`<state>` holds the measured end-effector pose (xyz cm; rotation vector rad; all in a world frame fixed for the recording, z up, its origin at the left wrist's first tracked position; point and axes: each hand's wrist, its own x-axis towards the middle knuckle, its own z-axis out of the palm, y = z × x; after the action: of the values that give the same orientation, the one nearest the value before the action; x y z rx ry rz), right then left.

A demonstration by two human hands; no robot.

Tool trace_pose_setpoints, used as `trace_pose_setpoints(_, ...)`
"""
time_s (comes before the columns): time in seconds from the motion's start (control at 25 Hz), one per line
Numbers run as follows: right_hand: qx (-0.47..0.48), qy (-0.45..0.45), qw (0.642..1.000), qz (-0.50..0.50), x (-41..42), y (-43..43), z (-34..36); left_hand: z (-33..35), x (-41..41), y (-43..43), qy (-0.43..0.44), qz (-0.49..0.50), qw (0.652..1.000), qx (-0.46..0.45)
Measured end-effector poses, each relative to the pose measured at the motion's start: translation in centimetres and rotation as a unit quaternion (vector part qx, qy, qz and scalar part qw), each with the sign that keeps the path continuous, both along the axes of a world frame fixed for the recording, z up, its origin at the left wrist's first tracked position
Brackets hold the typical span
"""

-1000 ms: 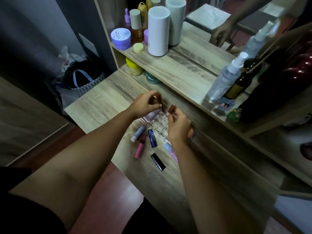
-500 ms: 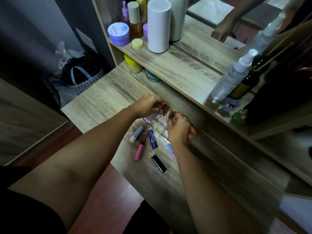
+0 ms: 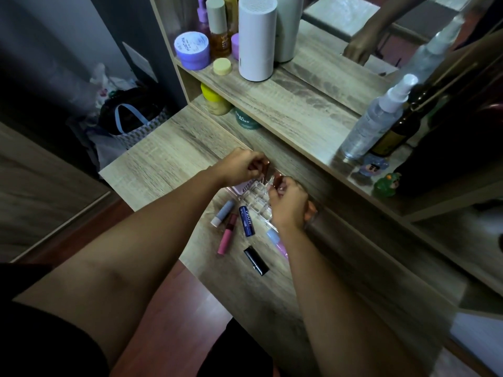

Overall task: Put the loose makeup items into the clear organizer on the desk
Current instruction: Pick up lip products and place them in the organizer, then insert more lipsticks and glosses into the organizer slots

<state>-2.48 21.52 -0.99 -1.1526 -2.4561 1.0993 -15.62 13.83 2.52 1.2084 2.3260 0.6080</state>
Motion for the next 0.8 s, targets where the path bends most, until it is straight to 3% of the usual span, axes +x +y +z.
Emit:
trace_pose_setpoints(0.36, -0.042, 0.022, 0.998, -0.036, 2.5, -3.6, 1.6, 0.5, -0.7, -4.1, -0.036, 0.076, 0.996, 0.016)
trace_pose_setpoints(0.52, -0.033, -0.024, 0.998, 0.044, 4.1, -5.6, 1.0, -0.2, -1.1, -9.3, 0.009, 0.142, 0.990, -0.018)
trace_pose_setpoints(0.68, 0.081, -0.137, 0.987, 0.029, 7.4, -6.1, -0.2, -2.4, -0.5, -12.7, 0.048, 0.215, 0.974, -0.056)
trace_pose_setpoints(0.8, 0.103, -0.188, 0.976, 0.035, 9.1, -6.2, -1.2, -3.9, 0.2, -12.9, 0.040, 0.252, 0.961, -0.103)
